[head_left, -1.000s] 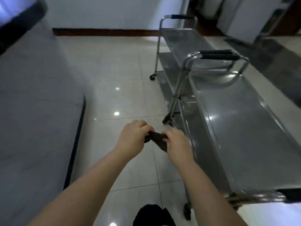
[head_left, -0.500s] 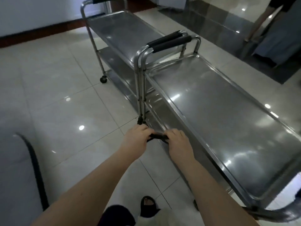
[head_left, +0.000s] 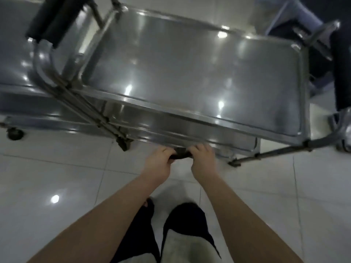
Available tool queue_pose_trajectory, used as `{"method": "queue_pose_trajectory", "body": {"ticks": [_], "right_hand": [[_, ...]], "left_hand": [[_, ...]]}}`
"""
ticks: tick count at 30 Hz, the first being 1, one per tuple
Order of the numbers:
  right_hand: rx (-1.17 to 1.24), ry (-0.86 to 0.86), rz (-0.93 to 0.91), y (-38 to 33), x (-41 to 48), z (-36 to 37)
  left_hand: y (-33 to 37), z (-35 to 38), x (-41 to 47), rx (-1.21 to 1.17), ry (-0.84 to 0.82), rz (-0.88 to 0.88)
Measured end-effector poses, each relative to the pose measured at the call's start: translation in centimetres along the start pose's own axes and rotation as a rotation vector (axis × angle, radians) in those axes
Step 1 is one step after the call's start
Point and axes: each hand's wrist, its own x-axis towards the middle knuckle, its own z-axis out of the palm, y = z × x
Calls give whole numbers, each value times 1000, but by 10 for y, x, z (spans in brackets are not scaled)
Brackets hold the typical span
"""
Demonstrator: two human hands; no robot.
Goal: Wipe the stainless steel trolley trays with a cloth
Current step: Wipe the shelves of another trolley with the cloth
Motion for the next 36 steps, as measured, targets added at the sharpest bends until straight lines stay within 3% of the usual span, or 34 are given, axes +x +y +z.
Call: {"method": "queue_pose_trajectory", "body": {"ticks": [5, 9, 11, 13, 16, 20, 24, 26, 28, 31, 33, 36], "right_hand": [[-28, 135, 293, 67, 8, 22], [-60, 432, 293, 138, 73, 53], [-206, 503, 207, 168, 112, 87], [-313, 366, 273, 194, 145, 129], [-259, 208, 420, 232, 184, 189], [-120, 267, 362, 259, 202, 223], [-101, 309, 295, 291, 205, 206], [-88, 345, 412, 331, 202, 182], [-34, 390, 674, 368, 196, 163], [-6, 394, 978, 356, 220, 163], [-34, 341, 864, 301, 264, 178], [-169, 310, 411, 194, 317, 222]], "left_hand": [[29, 76, 50, -205, -130, 58], [31, 154, 133, -458, -136, 96], [5, 189, 182, -352, -82, 135], [-42, 204, 236, -99, 62, 199], [-120, 196, 325, 266, 227, 322], [-169, 184, 404, 482, 171, 265], [-171, 187, 414, 569, 191, 314], [-168, 185, 413, 552, 186, 296], [-166, 184, 411, 558, 167, 277], [-162, 185, 408, 577, 169, 272], [-162, 186, 408, 579, 179, 262], [-169, 187, 409, 564, 201, 268]]}}
